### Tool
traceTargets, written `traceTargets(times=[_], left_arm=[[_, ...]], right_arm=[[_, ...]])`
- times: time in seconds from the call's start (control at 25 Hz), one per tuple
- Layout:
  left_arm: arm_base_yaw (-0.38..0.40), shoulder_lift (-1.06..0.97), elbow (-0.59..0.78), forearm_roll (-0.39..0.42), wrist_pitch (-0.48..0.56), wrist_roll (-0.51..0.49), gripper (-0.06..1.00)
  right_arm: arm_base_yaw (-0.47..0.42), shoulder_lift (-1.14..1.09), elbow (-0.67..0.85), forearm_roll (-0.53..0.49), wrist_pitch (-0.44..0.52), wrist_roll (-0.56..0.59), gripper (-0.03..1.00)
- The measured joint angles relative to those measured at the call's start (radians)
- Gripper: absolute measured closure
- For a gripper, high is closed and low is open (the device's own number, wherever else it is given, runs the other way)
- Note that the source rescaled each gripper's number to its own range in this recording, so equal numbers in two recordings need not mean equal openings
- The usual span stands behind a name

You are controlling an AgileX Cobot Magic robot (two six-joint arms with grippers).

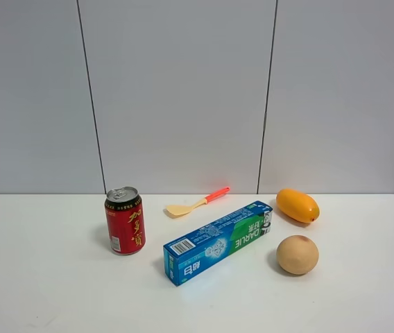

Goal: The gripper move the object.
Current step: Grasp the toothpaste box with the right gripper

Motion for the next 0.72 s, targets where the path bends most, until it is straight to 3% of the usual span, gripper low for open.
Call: traceTargets(times=[0.04,0.72], left_arm=[[0.000,0.000,0.000,0.000,0.000,0.000,-0.06],[0.000,0.000,0.000,0.000,0.000,0.000,-0.06]], right_arm=[[0.000,0.000,0.000,0.000,0.000,0.000,0.14],[0.000,0.000,0.000,0.000,0.000,0.000,0.14]])
